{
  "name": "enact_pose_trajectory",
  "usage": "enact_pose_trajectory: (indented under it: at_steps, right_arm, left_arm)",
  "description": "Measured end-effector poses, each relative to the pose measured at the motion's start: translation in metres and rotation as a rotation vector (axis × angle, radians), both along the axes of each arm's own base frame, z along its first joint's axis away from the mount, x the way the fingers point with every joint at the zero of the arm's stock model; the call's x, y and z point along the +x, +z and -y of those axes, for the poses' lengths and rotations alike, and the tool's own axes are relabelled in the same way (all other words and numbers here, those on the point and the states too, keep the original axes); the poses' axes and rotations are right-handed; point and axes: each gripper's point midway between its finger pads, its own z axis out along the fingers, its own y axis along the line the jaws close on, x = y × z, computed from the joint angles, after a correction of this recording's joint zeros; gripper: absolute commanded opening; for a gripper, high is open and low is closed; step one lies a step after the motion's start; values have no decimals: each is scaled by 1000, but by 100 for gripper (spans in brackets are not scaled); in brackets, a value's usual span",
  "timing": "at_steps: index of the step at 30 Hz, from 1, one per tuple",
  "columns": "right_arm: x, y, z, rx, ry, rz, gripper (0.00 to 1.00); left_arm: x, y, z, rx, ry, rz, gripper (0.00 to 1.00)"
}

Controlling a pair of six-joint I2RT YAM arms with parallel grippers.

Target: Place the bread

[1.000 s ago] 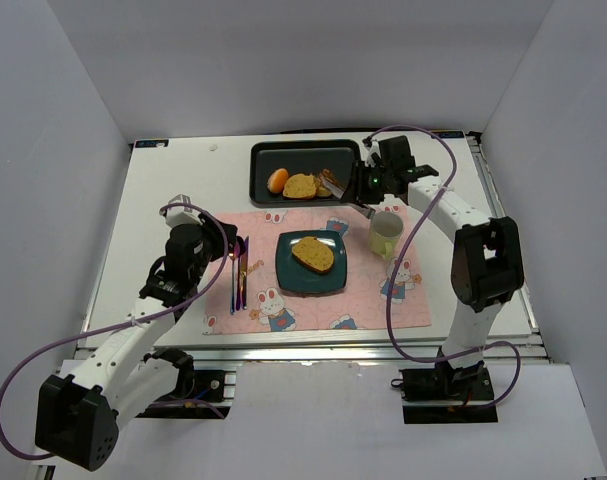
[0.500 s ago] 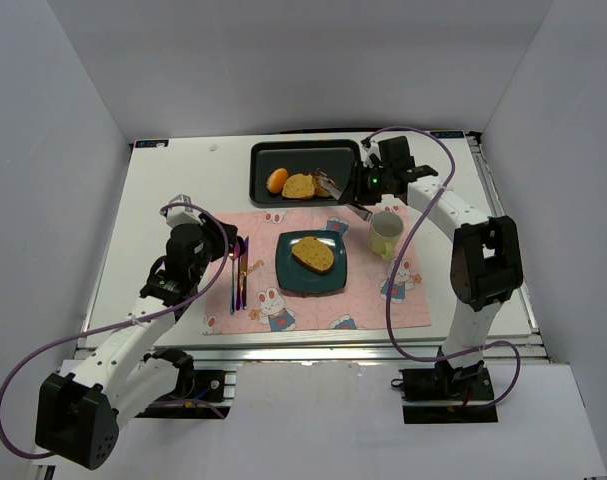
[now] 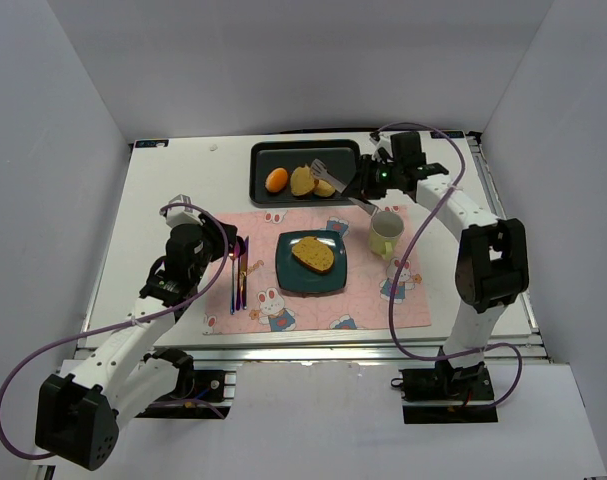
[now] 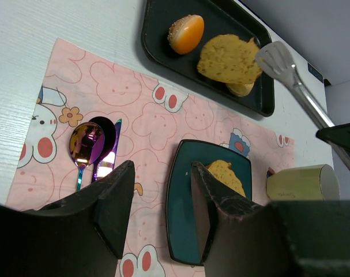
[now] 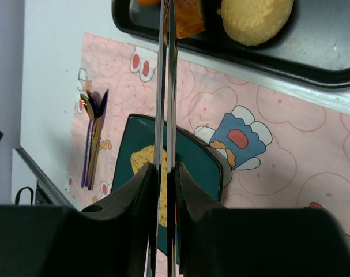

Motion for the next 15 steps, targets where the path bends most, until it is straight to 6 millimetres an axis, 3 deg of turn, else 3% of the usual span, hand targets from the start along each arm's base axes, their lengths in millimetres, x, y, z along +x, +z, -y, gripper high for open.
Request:
enact_pose_trajectory:
  at_steps: [8, 15]
  right_arm:
    - [-5, 49, 17, 73, 3, 96, 0]
    - [-47, 61, 19, 110, 65, 105, 0]
  left_arm:
    - [0, 0, 0, -1, 0, 1, 54]
    - [0, 0, 0, -1, 0, 1, 54]
